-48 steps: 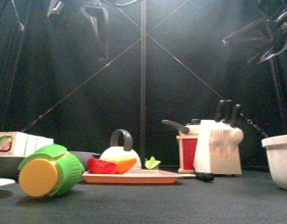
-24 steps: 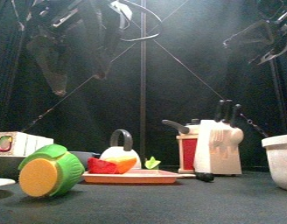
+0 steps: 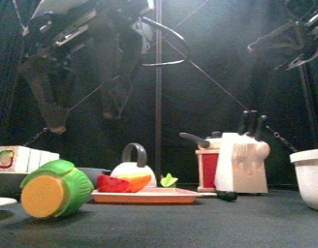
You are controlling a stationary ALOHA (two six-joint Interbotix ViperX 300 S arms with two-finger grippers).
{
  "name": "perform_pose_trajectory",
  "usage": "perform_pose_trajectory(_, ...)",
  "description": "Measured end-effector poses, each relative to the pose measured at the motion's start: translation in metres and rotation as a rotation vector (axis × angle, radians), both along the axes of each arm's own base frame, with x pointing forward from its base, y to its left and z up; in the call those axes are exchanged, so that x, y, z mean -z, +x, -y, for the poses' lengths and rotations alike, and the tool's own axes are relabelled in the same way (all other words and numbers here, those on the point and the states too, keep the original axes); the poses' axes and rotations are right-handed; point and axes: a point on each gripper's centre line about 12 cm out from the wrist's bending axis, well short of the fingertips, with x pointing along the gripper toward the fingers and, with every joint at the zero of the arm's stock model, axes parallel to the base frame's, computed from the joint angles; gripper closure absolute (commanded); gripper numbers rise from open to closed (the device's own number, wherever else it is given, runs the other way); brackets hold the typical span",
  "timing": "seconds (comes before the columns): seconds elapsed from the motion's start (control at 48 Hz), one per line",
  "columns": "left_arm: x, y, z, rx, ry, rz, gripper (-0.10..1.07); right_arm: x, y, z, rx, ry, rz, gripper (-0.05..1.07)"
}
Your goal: Grab corn
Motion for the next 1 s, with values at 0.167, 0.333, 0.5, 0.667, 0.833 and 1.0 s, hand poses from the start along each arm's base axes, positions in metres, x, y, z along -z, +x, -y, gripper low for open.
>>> perform_pose_trajectory(0.167,0.019,-0.008,-0.003,0.002,-0.010,0.001,-0.06,0.000,0.000,0.000,-0.001,-0.003,0.000,0.99)
perform_pose_trajectory(0.333,0.024,-0.009,-0.005,-0.026,-0.021,0.011,-0.06,0.000,0.000,0.000,0.000,-0.001,0.000,0.99)
perform_pose_trajectory(0.5,0.025,-0.008,-0.005,-0.028,-0.028,0.016,-0.06,0.000,0.000,0.000,-0.001,-0.003,-0.002,0.99)
perform_pose_trajectory(0.667,0.026,-0.006,0.000,-0.035,-0.073,0.043,-0.06,0.000,0.000,0.000,-0.001,-0.004,0.000,0.99)
perform_pose_trajectory(0.833,0.036,-0.001,0.000,-0.033,-0.098,0.070,-0.06,0.000,0.000,0.000,-0.001,-0.006,0.000,0.99)
perform_pose_trajectory(1.0,0.041,-0.002,-0.006,-0.038,-0.094,0.063,-0.06,0.000,0.000,0.000,-0.002,-0.012,-0.001,0.99)
